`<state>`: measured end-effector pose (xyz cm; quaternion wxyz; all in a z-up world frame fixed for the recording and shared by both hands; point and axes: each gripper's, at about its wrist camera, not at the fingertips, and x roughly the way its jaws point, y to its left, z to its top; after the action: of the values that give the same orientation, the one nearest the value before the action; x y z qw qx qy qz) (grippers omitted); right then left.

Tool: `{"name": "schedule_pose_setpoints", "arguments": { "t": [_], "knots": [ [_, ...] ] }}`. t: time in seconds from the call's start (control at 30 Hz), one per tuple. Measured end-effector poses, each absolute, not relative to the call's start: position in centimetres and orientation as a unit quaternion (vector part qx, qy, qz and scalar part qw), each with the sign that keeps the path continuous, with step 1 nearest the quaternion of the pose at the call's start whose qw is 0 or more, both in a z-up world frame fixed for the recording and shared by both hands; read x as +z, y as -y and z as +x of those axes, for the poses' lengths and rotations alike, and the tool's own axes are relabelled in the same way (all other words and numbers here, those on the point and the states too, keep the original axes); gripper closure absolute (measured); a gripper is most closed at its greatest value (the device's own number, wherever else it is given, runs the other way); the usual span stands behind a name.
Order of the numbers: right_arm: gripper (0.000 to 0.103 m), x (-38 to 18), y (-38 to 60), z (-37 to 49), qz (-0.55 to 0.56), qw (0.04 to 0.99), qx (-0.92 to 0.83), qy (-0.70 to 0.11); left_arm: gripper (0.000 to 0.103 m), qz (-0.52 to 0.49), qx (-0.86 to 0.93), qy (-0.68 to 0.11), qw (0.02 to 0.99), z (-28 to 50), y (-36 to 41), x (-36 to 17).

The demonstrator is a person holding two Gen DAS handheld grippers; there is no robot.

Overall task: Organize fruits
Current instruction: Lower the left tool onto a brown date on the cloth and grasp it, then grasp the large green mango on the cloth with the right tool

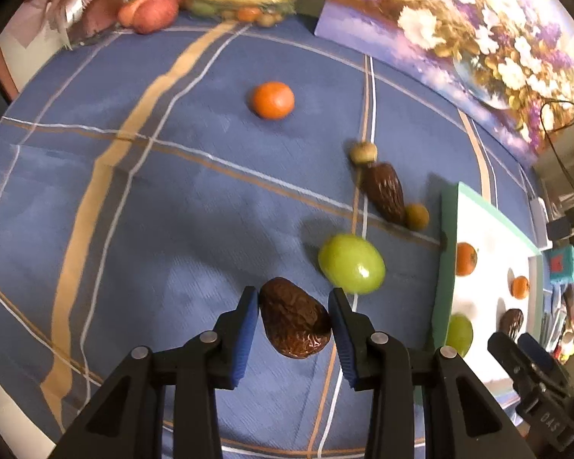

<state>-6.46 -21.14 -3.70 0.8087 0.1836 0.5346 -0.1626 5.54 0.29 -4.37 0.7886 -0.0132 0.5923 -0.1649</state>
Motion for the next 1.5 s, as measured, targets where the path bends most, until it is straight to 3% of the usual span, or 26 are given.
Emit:
{"name": "schedule_pose_setpoints", "arguments": {
  "t": [0.83,0.9,1.03,1.1,1.3,1.5],
  "knots": [
    [0.006,-1.0,17.5,-2.6,0.162,0.864,-0.112,-0.463,0.063,-0.065,-0.138,-0.545,0.824,11.2,-5.9,-1.3],
    [0.018,-0.9,16.5,-1.9,0.154,0.868,-0.100,-0.462,0.063,-0.072,-0.135,-0.541,0.827,11.5,-6.7,-1.1],
    [0.022,-1.2,14.1,-0.2,0.136,0.872,-0.070,-0.465,0.063,-0.079,-0.132,-0.539,0.828,12.1,-7.5,-0.9],
    [0.031,-1.4,12.9,0.5,0.127,0.872,-0.057,-0.469,0.063,-0.080,-0.130,-0.541,0.827,12.4,-7.8,-1.0],
    [0.040,-2.9,10.5,2.4,0.109,0.865,-0.035,-0.488,0.063,-0.083,-0.124,-0.545,0.825,13.2,-8.4,-1.4],
    [0.041,-5.0,9.6,3.7,0.103,0.852,-0.033,-0.513,0.063,-0.079,-0.121,-0.552,0.821,13.9,-8.3,-2.0]
  ]
}}
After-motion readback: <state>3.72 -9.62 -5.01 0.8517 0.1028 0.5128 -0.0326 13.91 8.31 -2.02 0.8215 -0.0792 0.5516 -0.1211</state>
